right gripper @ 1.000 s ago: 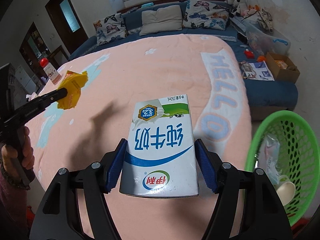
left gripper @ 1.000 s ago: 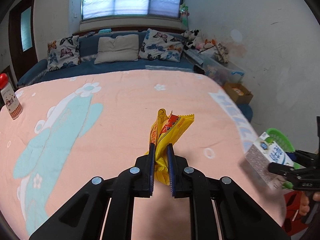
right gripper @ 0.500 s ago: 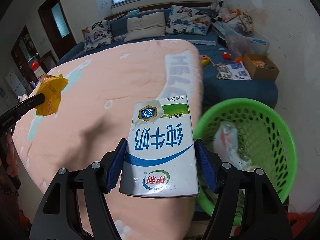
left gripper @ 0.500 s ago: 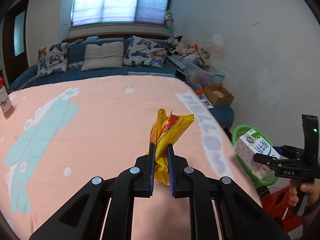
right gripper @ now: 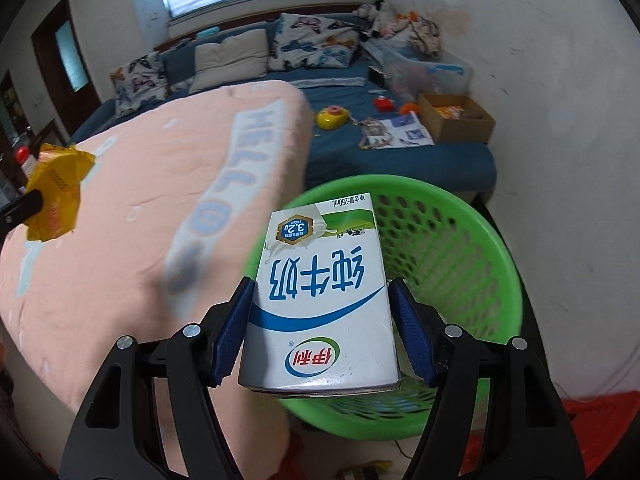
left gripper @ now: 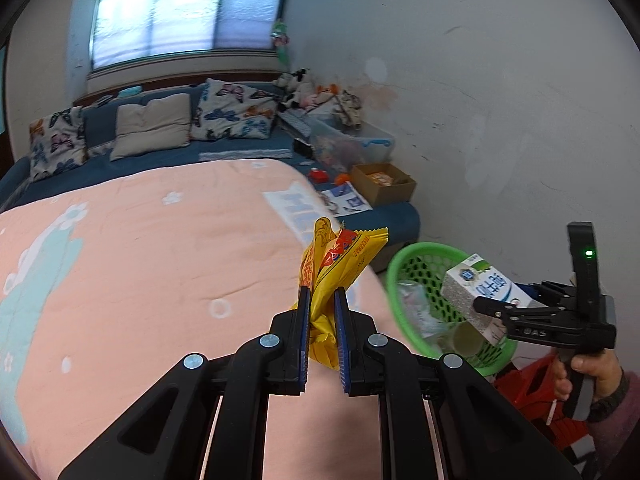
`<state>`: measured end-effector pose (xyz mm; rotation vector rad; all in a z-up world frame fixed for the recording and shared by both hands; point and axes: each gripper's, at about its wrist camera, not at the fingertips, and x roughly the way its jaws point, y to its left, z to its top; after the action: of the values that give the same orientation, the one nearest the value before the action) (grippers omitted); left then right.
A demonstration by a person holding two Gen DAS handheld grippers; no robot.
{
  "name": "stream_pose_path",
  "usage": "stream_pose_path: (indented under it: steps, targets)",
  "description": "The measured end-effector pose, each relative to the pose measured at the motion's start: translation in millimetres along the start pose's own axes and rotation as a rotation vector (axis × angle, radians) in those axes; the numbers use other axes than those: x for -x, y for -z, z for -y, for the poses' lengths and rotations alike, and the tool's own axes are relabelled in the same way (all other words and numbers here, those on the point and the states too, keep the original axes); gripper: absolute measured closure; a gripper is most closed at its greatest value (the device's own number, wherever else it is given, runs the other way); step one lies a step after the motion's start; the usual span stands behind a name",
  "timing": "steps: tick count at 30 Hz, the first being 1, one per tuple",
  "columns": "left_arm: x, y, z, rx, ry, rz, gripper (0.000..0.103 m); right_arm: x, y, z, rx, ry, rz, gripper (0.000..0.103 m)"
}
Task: Collect trash
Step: 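Carry the milk carton and yellow wrapper over the green basket, then release the milk carton with the right tool while the left tool releases the wrapper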
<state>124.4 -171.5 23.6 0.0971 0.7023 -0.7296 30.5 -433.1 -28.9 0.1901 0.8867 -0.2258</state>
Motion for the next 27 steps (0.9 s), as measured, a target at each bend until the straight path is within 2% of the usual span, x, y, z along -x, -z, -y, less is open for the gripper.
stream_pose_path:
  steps: [10,12,27]
  targets:
    - [-24,-5,43,-0.055,0.061,-0.027,0.091,-16,9,47,-0.097,0.039,-0.032,0.033]
    - [-29,-6,51,-0.064,0.068,-0.033,0.091,-16,10,50,-0.109,0.042,-0.031,0.030]
    - [-83,-7,109,-0.092,0.155,-0.115,0.091,9,27,65,-0.116,0.043,0.004,0.025]
